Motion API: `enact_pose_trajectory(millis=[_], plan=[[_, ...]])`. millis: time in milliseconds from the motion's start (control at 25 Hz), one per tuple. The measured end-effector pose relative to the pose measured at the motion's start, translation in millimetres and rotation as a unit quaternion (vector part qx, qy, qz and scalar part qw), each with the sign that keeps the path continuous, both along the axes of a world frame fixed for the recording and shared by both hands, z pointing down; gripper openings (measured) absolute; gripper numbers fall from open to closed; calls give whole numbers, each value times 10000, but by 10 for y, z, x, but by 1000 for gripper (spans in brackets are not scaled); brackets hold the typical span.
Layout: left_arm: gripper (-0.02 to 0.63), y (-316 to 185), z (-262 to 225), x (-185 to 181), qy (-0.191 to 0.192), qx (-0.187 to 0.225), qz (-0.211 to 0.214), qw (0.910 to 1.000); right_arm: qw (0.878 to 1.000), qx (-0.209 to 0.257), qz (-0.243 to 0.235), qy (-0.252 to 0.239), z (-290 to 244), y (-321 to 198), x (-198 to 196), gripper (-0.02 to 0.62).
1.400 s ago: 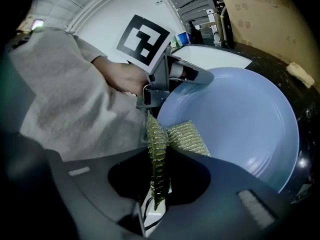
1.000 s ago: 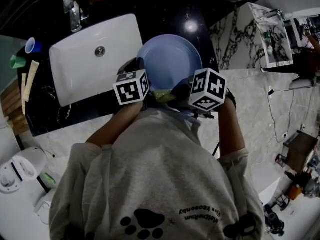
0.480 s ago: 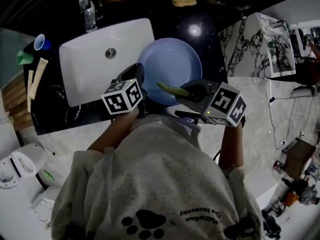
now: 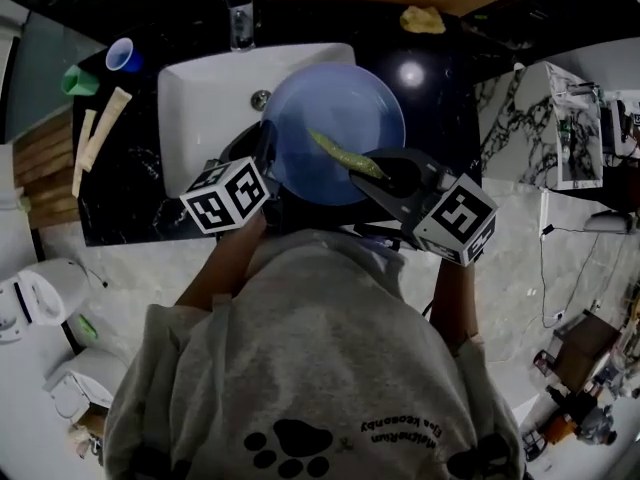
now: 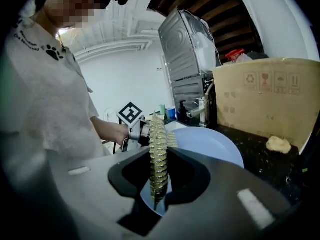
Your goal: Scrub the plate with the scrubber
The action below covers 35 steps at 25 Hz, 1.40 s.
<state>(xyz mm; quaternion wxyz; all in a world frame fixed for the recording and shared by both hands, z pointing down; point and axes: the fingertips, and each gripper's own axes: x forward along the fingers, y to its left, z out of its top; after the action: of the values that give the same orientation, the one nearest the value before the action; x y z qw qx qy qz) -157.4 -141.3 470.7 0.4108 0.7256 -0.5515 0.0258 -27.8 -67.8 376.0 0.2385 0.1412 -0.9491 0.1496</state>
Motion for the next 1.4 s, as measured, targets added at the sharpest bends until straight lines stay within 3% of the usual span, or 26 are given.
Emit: enact_pose_trajectory(millis=[240, 560, 840, 1400], plan=[[19, 15, -3, -522, -93, 28, -391, 9992, 9998, 111, 101, -146, 45, -197, -430, 74], [20, -61, 145, -938, -300, -67, -415, 9987, 9999, -7, 164, -35, 214, -366, -896, 72], [20, -224, 421, -1160, -189, -248, -389, 9988, 9986, -30, 394, 341, 516, -498, -1061, 72], [23, -449, 1027, -1294, -305, -860, -64, 9958, 9943, -401, 829, 543, 1027, -736, -1225, 72]])
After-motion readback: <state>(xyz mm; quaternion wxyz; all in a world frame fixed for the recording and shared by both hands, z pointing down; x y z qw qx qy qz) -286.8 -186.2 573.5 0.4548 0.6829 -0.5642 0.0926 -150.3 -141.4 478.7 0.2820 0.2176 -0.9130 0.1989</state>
